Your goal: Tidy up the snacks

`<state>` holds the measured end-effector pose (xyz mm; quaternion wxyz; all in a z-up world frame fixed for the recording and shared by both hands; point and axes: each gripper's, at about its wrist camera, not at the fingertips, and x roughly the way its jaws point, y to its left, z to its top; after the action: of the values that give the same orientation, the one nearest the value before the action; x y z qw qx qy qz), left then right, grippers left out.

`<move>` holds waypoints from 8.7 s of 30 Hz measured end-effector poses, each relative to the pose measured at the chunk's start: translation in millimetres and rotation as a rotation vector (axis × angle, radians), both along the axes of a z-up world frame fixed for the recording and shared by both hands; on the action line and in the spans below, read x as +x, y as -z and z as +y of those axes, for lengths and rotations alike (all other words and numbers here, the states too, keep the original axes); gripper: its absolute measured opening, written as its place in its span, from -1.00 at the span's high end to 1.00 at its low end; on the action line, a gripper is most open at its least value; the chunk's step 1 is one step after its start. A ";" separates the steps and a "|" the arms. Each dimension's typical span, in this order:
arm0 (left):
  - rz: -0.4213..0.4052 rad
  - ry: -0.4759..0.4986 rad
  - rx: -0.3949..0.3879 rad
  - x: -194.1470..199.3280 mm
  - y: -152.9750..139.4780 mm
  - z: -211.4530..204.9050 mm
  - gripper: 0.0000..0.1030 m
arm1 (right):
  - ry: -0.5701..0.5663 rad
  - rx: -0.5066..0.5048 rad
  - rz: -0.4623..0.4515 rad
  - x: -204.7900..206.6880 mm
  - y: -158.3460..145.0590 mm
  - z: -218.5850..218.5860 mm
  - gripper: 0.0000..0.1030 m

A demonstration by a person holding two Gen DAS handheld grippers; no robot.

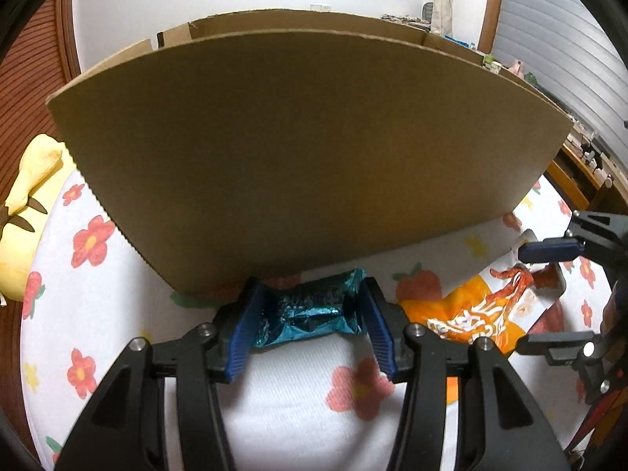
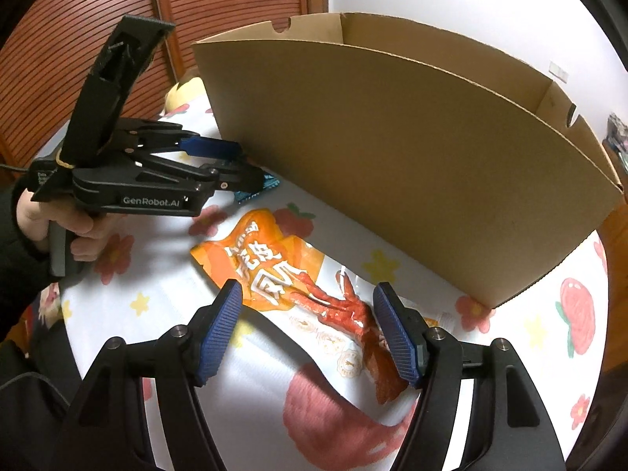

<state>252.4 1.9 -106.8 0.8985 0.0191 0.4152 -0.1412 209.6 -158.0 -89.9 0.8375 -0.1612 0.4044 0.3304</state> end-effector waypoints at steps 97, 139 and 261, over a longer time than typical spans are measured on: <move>-0.310 0.088 -0.104 -38.8 -150.5 24.6 0.49 | -0.002 0.062 -0.355 -16.6 -135.5 -13.7 0.73; -0.263 -0.033 -0.025 6.5 -115.8 17.4 0.06 | 0.202 0.114 -0.274 40.7 -109.9 -33.5 0.41; -0.542 -0.204 0.039 -182.2 -138.9 16.6 -0.99 | 0.537 0.295 -0.537 -130.6 -129.7 -60.6 -0.84</move>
<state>70.2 18.4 32.1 0.9857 0.0317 0.1625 -0.0318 79.0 -218.6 39.9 0.9839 -0.0086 0.1471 0.1007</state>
